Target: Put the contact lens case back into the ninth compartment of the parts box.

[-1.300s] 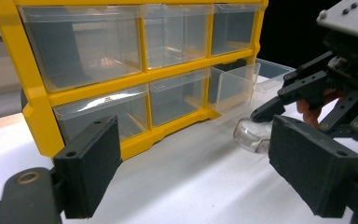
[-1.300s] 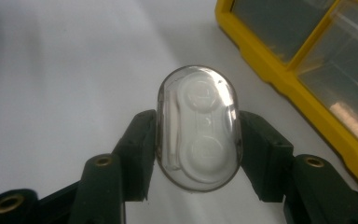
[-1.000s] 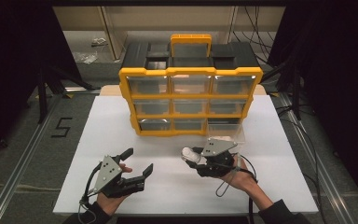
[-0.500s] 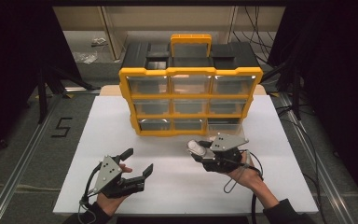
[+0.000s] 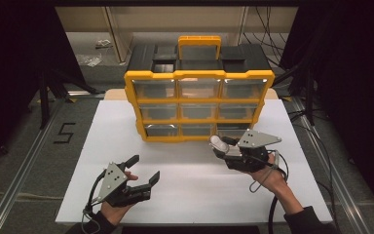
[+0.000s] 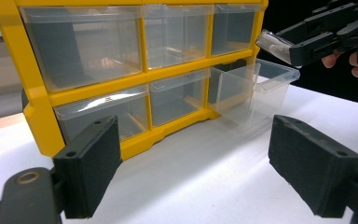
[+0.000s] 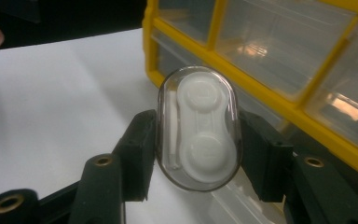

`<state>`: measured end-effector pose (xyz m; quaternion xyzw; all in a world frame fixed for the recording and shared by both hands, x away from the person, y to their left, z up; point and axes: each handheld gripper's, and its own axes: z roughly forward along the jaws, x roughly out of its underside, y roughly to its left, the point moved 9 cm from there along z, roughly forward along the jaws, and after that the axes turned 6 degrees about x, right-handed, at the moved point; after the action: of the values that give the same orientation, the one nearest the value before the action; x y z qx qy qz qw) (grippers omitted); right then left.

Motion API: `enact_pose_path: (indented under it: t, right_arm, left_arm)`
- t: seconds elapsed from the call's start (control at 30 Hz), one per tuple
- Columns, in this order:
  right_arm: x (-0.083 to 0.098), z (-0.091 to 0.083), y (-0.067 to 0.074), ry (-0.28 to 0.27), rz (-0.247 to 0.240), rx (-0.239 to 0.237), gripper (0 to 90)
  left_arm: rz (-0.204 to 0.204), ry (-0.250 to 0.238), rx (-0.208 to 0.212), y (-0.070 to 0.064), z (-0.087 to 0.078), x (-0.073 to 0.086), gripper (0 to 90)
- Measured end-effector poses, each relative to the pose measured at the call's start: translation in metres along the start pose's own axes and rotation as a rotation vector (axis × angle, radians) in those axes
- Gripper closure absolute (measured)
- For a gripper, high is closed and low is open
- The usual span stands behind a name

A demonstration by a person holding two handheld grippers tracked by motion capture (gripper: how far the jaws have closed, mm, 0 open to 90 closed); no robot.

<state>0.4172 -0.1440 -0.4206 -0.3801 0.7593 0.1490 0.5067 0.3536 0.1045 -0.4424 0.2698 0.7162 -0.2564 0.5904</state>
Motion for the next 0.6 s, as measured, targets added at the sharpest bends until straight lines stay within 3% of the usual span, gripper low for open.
enact_pose_path:
  t: [0.6]
  right_arm:
    - [0.010,-0.004,-0.032,0.013,0.066,0.084,49.6]
  left_arm:
    - [0.000,0.002,-0.002,0.000,0.000,0.001,16.3]
